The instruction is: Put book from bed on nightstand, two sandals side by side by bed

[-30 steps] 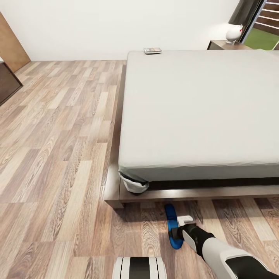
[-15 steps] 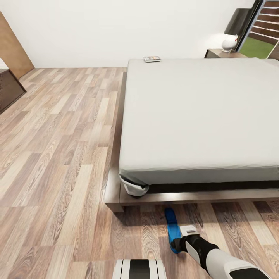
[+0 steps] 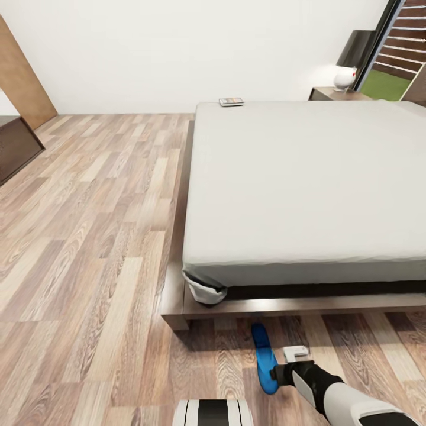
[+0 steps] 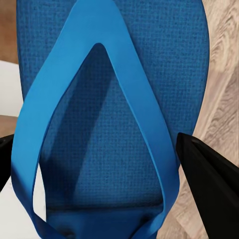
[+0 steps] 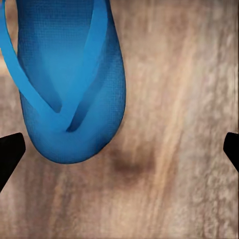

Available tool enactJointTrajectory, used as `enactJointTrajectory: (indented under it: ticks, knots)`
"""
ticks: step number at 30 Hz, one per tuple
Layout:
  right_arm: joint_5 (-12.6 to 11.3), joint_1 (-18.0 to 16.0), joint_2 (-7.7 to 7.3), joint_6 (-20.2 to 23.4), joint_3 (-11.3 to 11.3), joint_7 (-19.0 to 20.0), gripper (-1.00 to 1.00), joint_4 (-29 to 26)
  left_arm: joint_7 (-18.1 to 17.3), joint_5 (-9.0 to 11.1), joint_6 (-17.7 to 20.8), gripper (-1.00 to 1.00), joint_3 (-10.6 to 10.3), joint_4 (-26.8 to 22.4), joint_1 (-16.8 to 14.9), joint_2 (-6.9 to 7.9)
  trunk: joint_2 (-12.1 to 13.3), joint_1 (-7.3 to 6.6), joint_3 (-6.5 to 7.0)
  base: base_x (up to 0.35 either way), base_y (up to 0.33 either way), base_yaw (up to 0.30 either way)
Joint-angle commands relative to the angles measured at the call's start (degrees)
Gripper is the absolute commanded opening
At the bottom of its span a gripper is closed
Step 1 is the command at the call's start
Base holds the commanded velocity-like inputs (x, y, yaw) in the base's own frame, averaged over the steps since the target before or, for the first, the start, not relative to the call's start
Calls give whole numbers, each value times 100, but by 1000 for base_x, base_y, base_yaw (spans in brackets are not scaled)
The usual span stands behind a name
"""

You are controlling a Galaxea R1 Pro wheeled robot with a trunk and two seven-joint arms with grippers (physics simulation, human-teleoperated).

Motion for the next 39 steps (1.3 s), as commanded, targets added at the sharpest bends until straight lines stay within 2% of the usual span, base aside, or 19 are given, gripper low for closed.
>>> enactJointTrajectory:
  ticks: [1,10,26,34,39]
  knots:
    - [-27,3,-15,35,46,11,100,-13,-5,61,-33,-100,-12,4,-2,1,0,-3,19,0,0,0]
    - [-27,16,-66,35,41,11,100,-8,-5,60,-33,-100,-13,7,-3,1,12,-27,219,0,0,0]
    - [-27,135,-282,77,34,11,100,44,-14,60,-31,-100,-13,7,-2,1,34,-68,573,0,0,0]
    - [-33,246,-475,88,30,11,100,97,-14,64,-31,-100,-7,1,-4,1,34,-68,573,0,0,0]
    - [-29,321,-538,97,29,11,100,113,-14,67,-31,-100,1,-1,-3,1,34,-68,573,0,0,0]
